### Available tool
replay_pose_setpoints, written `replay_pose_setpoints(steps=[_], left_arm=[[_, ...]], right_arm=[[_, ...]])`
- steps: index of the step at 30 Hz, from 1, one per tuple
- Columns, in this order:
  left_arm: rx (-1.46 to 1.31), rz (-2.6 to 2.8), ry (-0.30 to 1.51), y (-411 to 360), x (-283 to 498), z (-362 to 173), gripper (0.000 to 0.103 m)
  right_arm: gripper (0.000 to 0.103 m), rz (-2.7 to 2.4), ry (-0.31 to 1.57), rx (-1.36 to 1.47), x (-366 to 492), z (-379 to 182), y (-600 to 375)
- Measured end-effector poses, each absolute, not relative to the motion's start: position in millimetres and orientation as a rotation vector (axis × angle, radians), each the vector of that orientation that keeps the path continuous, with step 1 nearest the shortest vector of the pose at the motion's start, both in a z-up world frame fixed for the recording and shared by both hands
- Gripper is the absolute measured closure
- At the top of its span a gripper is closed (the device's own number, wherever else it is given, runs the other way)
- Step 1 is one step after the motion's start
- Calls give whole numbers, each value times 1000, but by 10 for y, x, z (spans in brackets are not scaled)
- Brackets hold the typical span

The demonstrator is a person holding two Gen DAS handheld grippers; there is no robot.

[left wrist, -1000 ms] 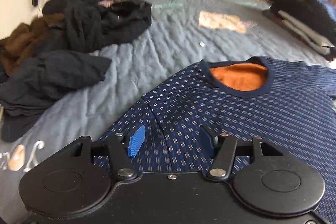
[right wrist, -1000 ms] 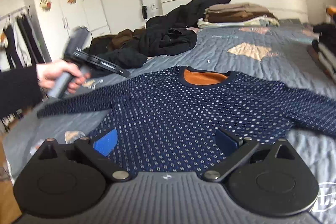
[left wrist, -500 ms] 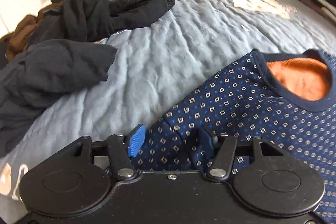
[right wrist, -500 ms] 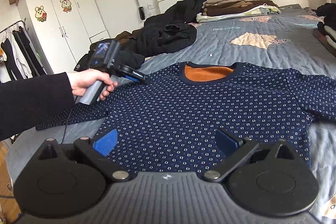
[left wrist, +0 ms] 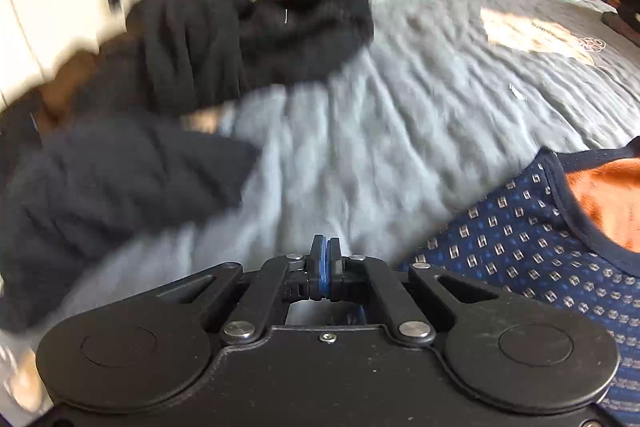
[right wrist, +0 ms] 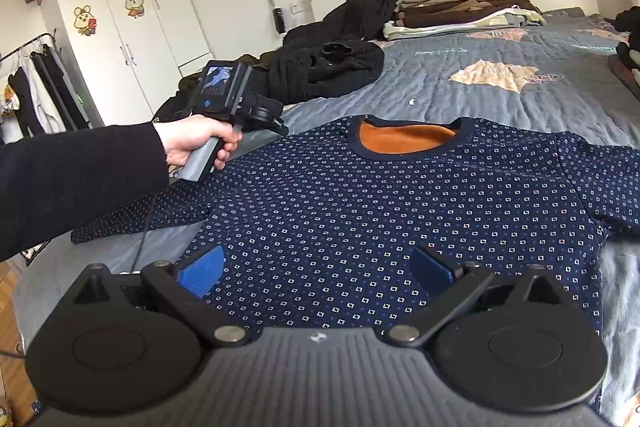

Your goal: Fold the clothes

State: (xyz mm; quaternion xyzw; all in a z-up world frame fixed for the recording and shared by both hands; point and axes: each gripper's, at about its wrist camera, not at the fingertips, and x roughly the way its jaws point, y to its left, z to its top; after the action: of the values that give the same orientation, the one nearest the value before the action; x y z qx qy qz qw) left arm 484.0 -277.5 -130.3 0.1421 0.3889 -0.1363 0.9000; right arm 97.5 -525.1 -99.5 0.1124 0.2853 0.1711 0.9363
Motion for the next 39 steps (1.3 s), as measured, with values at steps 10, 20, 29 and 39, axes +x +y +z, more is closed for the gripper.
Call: replay_pose_setpoints(steps=[10, 20, 29, 39], left_arm=[[144, -522, 829, -2529, 2913, -991, 55], [104, -572, 1018, -2825, 2043, -1435, 40], [20, -435, 894, -2088, 1721, -947, 24], [-223, 46, 787, -814, 1125, -640, 17]], right_arm=[[3, 348, 595, 250, 975, -912, -5256], [3, 390, 593, 251, 933, -817, -5167], [2, 383, 634, 252, 906, -843, -5235], [2, 366, 713, 209, 938, -873, -4920]])
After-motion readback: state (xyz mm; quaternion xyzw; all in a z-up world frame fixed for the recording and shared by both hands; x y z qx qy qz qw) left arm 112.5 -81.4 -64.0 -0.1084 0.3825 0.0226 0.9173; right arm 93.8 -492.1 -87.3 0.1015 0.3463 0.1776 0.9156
